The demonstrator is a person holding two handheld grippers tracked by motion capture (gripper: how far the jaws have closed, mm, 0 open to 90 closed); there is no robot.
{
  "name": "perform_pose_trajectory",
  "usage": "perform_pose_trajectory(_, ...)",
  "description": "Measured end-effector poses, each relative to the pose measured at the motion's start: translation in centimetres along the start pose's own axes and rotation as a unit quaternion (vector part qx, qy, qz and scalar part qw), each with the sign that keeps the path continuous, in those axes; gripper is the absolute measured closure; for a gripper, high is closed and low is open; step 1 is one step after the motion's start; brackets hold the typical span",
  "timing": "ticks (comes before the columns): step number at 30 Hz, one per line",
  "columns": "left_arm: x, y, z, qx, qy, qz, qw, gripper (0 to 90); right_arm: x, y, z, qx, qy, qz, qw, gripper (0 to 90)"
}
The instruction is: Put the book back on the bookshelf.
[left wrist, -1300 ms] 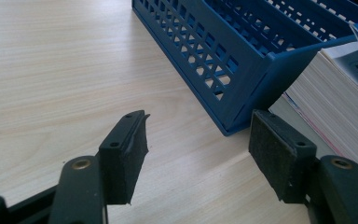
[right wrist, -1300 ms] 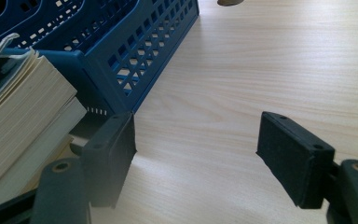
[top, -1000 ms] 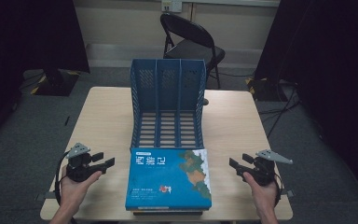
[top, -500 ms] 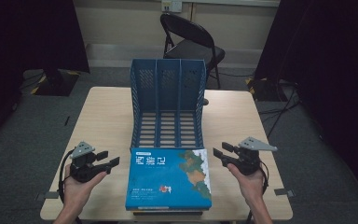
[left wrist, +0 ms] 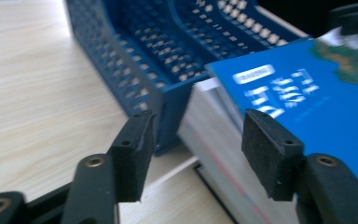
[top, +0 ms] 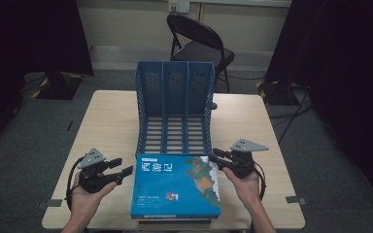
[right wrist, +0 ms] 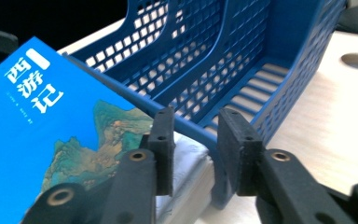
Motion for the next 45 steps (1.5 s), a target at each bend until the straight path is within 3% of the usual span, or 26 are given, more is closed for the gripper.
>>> perform_pose_trajectory(2,-0.4,0.1,-0.1,0.004,0.004,0.004,1.0,46.4,0.0,0.4,0.6,0.008,-0.001,-0.001,1.0,69.3)
perform_pose_trajectory(3,-0.7,0.1,-0.2,-0.002,-0.004,0.013,0.9999,47.7,0.0,0.4,0.7,0.007,0.005,-0.007,0.9999,69.3)
perform_pose_trajectory(5,-0.9,0.2,-0.2,-0.002,0.006,0.006,1.0,49.5,0.0,0.4,0.7,0.009,0.001,-0.008,0.9999,68.8)
perform_pose_trajectory(7,-0.9,0.0,-0.2,-0.01,-0.004,0.005,0.9999,48.1,0.2,0.4,0.8,0.01,-0.004,-0.009,0.9999,67.3)
perform_pose_trajectory(12,-1.0,-0.2,-0.3,-0.011,-0.007,0.006,0.9999,46.5,0.2,0.4,1.0,0.009,-0.004,-0.008,0.9999,65.8)
perform_pose_trajectory(13,-1.0,-0.5,-0.7,-0.029,-0.013,0.006,0.9995,45.7,0.2,0.4,1.0,0.012,-0.008,-0.01,0.9999,65.7)
perform_pose_trajectory(17,-1.6,0.2,0.0,-0.007,-0.013,0.022,0.9997,47.5,0.1,0.4,1.0,0.012,-0.008,-0.014,0.9998,65.8)
perform_pose_trajectory(18,-1.6,0.2,0.0,-0.007,-0.013,0.022,0.9997,50.9,0.1,0.4,1.0,0.012,-0.008,-0.014,0.9998,65.8)
perform_pose_trajectory(19,-2.0,0.7,0.5,0.004,-0.01,0.039,0.9992,54.9,0.1,0.4,1.1,0.013,-0.005,-0.014,0.9998,65.9)
perform_pose_trajectory(21,-2.5,0.9,0.7,0.013,-0.005,0.051,0.9986,65.9,0.1,0.3,1.1,0.015,0.0,-0.014,0.9998,66.1)
perform_pose_trajectory(23,-2.6,1.0,0.7,0.016,0.006,0.045,0.9988,65.2,0.1,0.3,1.1,0.015,-0.001,-0.013,0.9998,66.3)
perform_pose_trajectory(26,-2.5,1.1,0.8,0.017,-0.009,0.048,0.9987,65.1,0.3,0.2,1.1,0.02,-0.006,-0.013,0.9997,66.6)
perform_pose_trajectory(36,-2.7,1.8,0.8,0.019,-0.016,0.048,0.9986,64.5,0.6,-1.3,1.6,0.02,-0.006,-0.02,0.9996,67.4)
perform_pose_trajectory(38,-2.6,2.0,0.7,0.021,-0.027,0.05,0.9982,64.6,0.6,-1.6,1.8,0.019,-0.002,-0.022,0.9996,67.4)
perform_pose_trajectory(42,-2.7,2.3,0.5,0.029,-0.02,0.05,0.9981,65.1,0.6,-2.2,2.1,0.015,0.007,-0.022,0.9996,67.6)
perform_pose_trajectory(45,-2.7,2.7,0.5,0.032,-0.027,0.06,0.9973,65.2,0.9,-2.9,2.3,0.017,0.009,-0.02,0.9996,67.8)
Point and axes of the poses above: each handheld gripper's, and its own axes: y roughly forward along the jaws, z roughly out of its underside, x roughly to its left, the point moved 6 cm from there along y, roughly forward along the jaws, and after that the axes turned 12 degrees about -x, right-handed, at the moved point
